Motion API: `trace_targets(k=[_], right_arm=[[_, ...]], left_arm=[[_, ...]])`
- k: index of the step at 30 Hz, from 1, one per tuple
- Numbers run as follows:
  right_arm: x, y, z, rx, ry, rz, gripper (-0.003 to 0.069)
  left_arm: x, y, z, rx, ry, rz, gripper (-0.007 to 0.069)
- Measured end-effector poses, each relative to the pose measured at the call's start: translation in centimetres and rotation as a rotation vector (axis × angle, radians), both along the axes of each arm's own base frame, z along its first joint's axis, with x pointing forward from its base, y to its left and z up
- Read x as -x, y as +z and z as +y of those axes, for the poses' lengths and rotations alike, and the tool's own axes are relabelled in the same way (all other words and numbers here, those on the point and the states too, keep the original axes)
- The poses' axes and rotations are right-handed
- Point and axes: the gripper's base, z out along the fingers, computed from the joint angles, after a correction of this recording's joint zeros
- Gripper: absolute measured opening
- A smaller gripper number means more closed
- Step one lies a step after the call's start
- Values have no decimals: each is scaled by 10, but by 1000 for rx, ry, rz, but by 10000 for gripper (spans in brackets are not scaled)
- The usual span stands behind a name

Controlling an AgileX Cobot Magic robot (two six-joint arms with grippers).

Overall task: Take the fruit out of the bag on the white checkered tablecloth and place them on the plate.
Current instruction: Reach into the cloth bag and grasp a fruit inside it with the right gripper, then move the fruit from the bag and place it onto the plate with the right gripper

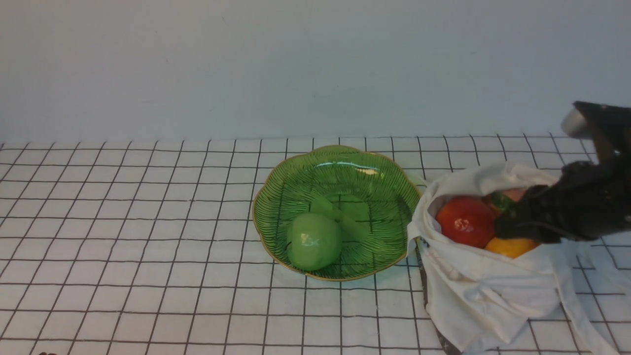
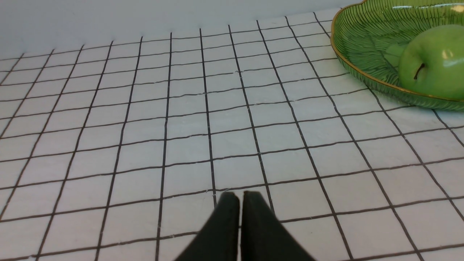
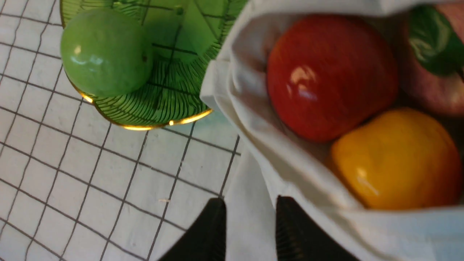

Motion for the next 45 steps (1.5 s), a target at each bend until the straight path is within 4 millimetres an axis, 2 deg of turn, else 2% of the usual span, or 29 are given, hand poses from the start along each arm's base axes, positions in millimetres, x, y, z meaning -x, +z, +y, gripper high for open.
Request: trace_targets(k=[2,3,6,10,15,21,25,31,38,43,44,45], right_arm=[[-16,-3,7,34,33,-17,374],[-24,-5,10,53,46,-21,411],[-46,-11,15,111,69,-44,606],[-67,-27,16,149,66,-21,682],[-80,-55,17,165,60,32,691],[-89,-79,17,178,52,70,691],[-90,-82,17,180,53,76,680],[-90,-82,17,180,54,78,605],[-94,-70,17,218,103,107,601],[-96,-32,14,260,115,122,601],[-95,-30,14,263,118,129,601],[-92,-10,11,288,113,123,601]], left_arm=[[0,0,0,0,0,0,-8],[0,0,0,0,0,0,-8],[0,0,0,0,0,0,-8],[0,0,0,0,0,0,-8],[0,0,0,0,0,0,-8],[0,0,0,0,0,0,-8],[0,0,0,0,0,0,-8],[0,0,0,0,0,0,-8],[0,0,0,0,0,0,-8],[0,0,0,0,0,0,-8],[0,0,0,0,0,0,-8],[0,0,0,0,0,0,-8]])
